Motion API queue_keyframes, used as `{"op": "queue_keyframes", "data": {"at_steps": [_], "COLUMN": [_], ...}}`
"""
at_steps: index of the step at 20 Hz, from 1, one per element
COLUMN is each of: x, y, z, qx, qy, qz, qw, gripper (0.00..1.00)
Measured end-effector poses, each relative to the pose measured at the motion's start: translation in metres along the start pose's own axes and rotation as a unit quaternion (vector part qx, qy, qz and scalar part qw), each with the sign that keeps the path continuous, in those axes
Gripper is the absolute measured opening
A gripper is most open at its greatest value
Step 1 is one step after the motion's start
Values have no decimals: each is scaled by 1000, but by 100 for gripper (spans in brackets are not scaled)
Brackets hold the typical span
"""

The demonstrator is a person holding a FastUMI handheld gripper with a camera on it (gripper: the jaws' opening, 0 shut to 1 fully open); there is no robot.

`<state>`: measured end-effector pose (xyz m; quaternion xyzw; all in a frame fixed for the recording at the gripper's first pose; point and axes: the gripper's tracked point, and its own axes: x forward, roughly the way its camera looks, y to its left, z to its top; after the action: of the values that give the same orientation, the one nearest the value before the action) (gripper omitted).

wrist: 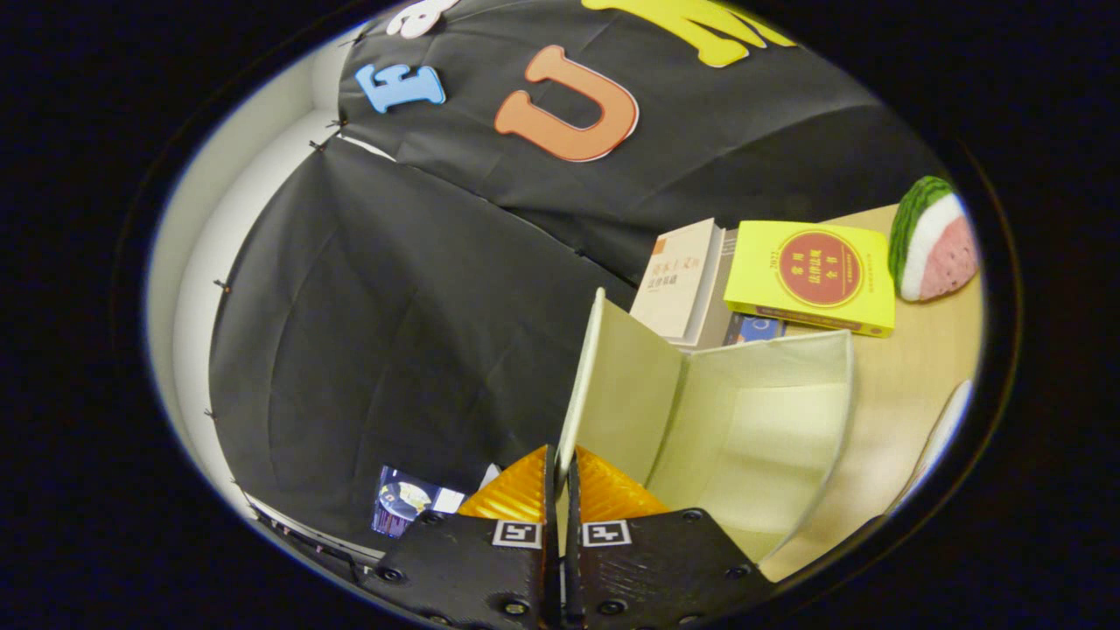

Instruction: Open the storage box then place both shoes into the box .Put the left shoe in first, then the right shoe, with the right side of both shoes facing outward in a uniform manner.

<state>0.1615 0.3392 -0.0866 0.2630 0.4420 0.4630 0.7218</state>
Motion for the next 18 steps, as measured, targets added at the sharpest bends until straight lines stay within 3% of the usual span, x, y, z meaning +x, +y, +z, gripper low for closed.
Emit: {"op": "queue_keyframes", "data": {"at_steps": [8, 11, 17, 18], "x": [119, 147, 144, 136], "y": [54, 65, 43, 36], "z": [8, 11, 11, 13], "qx": [14, 21, 55, 58], "qy": [15, 25, 30, 28], "qz": [-46, -34, -65, -72], "qw": [999, 999, 996, 995], "gripper": [7, 19, 83, 88]}}
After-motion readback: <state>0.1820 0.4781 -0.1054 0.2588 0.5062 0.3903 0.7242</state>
